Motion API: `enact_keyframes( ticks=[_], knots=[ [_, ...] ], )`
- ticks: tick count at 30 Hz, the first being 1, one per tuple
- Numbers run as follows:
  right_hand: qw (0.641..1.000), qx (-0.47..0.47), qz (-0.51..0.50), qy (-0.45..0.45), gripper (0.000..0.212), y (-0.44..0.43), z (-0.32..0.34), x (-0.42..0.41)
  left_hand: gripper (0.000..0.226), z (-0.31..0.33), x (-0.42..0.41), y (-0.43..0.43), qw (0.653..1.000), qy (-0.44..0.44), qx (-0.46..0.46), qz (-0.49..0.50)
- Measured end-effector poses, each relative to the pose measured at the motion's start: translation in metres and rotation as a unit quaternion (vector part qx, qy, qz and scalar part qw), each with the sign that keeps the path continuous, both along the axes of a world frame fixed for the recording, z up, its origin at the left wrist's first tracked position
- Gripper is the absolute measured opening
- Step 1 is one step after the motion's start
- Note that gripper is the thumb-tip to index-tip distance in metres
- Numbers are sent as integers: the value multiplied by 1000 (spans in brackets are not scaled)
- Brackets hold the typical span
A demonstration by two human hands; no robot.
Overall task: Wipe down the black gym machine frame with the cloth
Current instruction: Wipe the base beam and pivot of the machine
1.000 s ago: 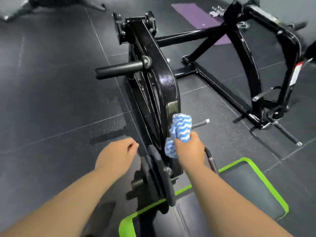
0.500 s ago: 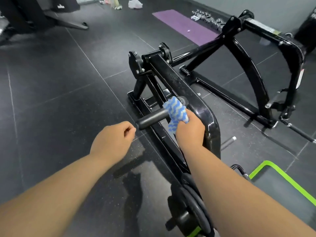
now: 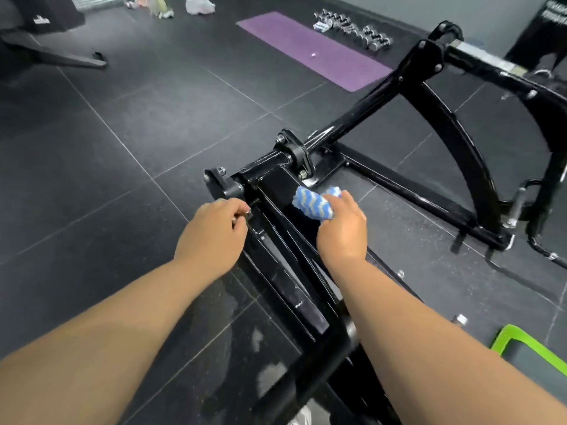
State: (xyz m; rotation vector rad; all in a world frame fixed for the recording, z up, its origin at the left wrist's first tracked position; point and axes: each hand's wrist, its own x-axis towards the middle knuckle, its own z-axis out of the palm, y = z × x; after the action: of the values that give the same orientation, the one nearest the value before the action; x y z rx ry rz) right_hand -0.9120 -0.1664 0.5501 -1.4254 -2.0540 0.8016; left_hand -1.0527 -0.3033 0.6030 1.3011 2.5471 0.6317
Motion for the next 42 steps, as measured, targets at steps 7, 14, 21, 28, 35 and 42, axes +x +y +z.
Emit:
enact_keyframes(
  ticks=[7,14,21,28,35,42],
  knots=[
    [982,24,-8,-186,59,4,-31,-72,37,-24,-94,74,998,37,-34,-47],
    [982,110,26,-149,40,16,-42,-130,33,-52,-167,137,951,23,-235,-201],
    [992,0,-70,-103,42,22,-22,-173,26,-57,-189,148,934,-94,-230,-256],
    [989,-27,-91,-114,48,28,-18,-180,37,-62,-192,145,944,-124,-187,-241],
    [992,3,-13,-127,52,-12,-23,-174,30,-70,-199,149,931,-165,-191,-265],
    [982,-1,-85,-170,46,53,-13,-191,33,-79,-205,147,918,-326,-144,-172]
  ],
)
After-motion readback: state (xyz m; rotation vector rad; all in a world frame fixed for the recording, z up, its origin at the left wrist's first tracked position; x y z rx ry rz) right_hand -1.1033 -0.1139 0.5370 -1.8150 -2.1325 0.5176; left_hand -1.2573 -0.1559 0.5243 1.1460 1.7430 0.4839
